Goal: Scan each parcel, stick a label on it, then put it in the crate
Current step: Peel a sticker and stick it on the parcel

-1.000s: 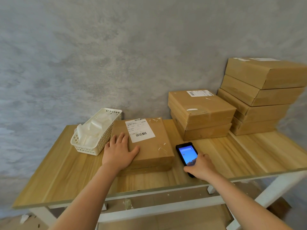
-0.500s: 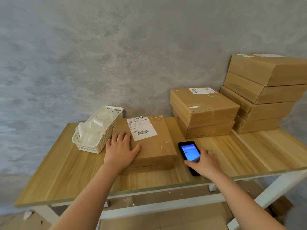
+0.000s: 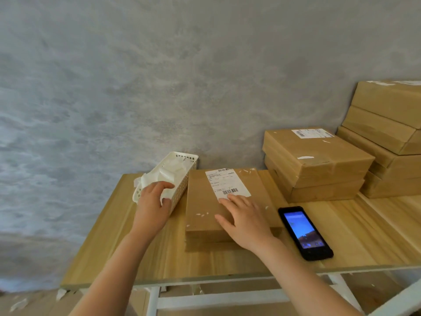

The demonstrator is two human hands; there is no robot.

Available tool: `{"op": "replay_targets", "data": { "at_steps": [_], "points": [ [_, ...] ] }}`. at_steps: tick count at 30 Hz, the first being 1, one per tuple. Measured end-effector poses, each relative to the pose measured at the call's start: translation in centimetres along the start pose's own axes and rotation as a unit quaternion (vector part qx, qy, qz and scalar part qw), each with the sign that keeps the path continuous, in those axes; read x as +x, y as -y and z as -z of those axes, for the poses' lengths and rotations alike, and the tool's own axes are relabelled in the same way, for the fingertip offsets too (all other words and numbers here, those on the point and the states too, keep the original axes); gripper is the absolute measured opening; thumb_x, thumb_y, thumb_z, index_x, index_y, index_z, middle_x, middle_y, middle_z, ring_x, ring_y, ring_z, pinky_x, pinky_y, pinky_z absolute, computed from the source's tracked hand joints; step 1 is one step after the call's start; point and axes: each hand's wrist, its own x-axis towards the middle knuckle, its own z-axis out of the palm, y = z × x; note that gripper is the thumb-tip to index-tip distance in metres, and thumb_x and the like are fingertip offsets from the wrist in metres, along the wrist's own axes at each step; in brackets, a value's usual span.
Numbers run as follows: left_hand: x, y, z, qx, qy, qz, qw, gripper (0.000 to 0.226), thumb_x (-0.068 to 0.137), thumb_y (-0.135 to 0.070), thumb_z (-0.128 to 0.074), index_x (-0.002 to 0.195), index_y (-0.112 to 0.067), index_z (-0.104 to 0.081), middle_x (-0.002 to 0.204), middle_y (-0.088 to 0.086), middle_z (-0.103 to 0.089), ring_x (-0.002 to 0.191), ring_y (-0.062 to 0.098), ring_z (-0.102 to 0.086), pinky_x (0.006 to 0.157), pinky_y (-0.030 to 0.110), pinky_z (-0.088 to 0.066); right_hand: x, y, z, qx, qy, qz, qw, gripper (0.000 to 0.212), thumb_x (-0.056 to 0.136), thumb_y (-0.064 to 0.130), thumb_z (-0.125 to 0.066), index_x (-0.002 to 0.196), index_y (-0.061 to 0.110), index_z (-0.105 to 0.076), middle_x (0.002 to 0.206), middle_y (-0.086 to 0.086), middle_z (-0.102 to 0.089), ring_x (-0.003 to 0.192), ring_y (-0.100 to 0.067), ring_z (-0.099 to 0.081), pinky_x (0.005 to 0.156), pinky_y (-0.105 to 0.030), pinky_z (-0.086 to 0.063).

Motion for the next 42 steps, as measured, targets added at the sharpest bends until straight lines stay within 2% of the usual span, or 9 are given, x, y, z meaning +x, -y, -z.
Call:
{"op": "replay_targets", "data": {
  "at_steps": [8, 14, 20, 24, 29, 33, 36, 39, 42],
  "points": [
    [-0.7, 6.9, -0.6, 0.163, 0.097, -0.057, 0.980, 0.022, 0.092, -0.029, -0.064, 0.114, -0.035, -0.064, 0.114, -0.017, -0.066, 0.115, 0.014, -0.058, 0.104, 0.032, -0.035, 0.1, 0.2, -0.4, -0.021, -0.014, -0.028, 0.999, 0.056, 0.095, 0.063, -0.030, 0.143, 0.038, -0.045, 0.153, 0.013, -0.039, 0.142, -0.010, -0.032, 0.114, -0.034, -0.027],
    [-0.5, 6.1, -2.5, 0.116, 0.067, -0.129, 0.983, 0.024, 0.093, -0.043, -0.048, 0.102, -0.033, -0.068, 0.098, -0.020, -0.068, 0.093, 0.010, -0.064, 0.089, 0.027, -0.037, 1.0, 0.5, 0.2, -0.002, 0.013, -0.070, 0.997, 0.047, 0.097, 0.056, -0.040, 0.141, 0.038, -0.046, 0.151, 0.016, -0.037, 0.140, -0.009, -0.031, 0.114, -0.032, -0.026],
    [0.2, 4.5, -5.5, 0.065, 0.086, -0.163, 0.981, 0.011, 0.091, -0.028, -0.066, 0.102, -0.028, -0.069, 0.098, -0.014, -0.066, 0.096, 0.017, -0.061, 0.087, 0.027, -0.037, 2.9, 0.6, 0.8, -0.001, 0.024, -0.131, 0.991, 0.035, 0.094, 0.036, -0.047, 0.128, 0.029, -0.052, 0.135, 0.009, -0.048, 0.126, -0.016, -0.041, 0.105, -0.034, -0.037],
    [0.1, 4.3, -4.8, 0.115, 0.028, -0.211, 0.970, 0.027, 0.089, -0.046, -0.052, 0.101, -0.030, -0.070, 0.099, -0.013, -0.063, 0.100, 0.015, -0.057, 0.093, 0.028, -0.034, 3.8, 0.3, 0.6, -0.023, 0.003, -0.125, 0.992, 0.043, 0.094, 0.031, -0.047, 0.137, 0.024, -0.047, 0.143, 0.004, -0.046, 0.133, -0.018, -0.039, 0.109, -0.034, -0.036],
    [1.6, 4.8, -1.0, 0.095, -0.078, -0.258, 0.958, 0.023, 0.090, -0.032, -0.051, 0.098, -0.022, -0.071, 0.100, -0.008, -0.065, 0.100, 0.016, -0.053, 0.089, 0.026, -0.030, 4.8, 0.9, -0.4, 0.006, 0.000, -0.086, 0.996, 0.045, 0.099, 0.031, -0.044, 0.144, 0.025, -0.044, 0.152, 0.007, -0.041, 0.141, -0.014, -0.033, 0.118, -0.032, -0.024],
    [5.6, 7.2, 0.7, 0.017, -0.106, -0.145, 0.984, 0.024, 0.092, -0.018, -0.046, 0.102, -0.016, -0.068, 0.100, -0.006, -0.064, 0.094, 0.015, -0.052, 0.085, 0.034, -0.041, 5.0, 0.8, -1.0, -0.009, -0.008, -0.093, 0.996, 0.043, 0.100, 0.036, -0.042, 0.142, 0.028, -0.046, 0.151, 0.009, -0.042, 0.140, -0.013, -0.036, 0.116, -0.033, -0.029],
    [8.7, 11.1, 0.0, 0.002, -0.008, 0.042, 0.999, 0.030, 0.096, -0.009, -0.049, 0.125, -0.014, -0.059, 0.123, 0.003, -0.060, 0.108, 0.023, -0.056, 0.090, 0.042, -0.049, 5.0, 0.8, -1.0, -0.014, -0.013, -0.093, 0.996, 0.042, 0.099, 0.037, -0.042, 0.140, 0.030, -0.046, 0.149, 0.011, -0.043, 0.138, -0.013, -0.038, 0.114, -0.033, -0.032],
    [9.9, 13.9, -1.2, 0.073, 0.125, 0.162, 0.976, 0.053, 0.098, -0.021, -0.053, 0.148, -0.012, -0.036, 0.147, 0.013, -0.044, 0.129, 0.034, -0.047, 0.105, 0.048, -0.041, 5.1, 0.7, -1.1, -0.008, -0.013, -0.092, 0.996, 0.040, 0.098, 0.037, -0.043, 0.138, 0.031, -0.047, 0.147, 0.012, -0.044, 0.135, -0.012, -0.039, 0.112, -0.032, -0.033],
    [10.1, 14.6, -2.4, 0.163, 0.141, 0.192, 0.957, 0.072, 0.094, -0.043, -0.059, 0.153, -0.015, -0.027, 0.150, 0.013, -0.042, 0.137, 0.035, -0.039, 0.110, 0.049, -0.034, 5.2, 0.6, -1.2, -0.002, -0.015, -0.091, 0.996, 0.040, 0.098, 0.036, -0.043, 0.137, 0.030, -0.048, 0.146, 0.012, -0.045, 0.135, -0.012, -0.040, 0.113, -0.033, -0.032]
  ]
}}
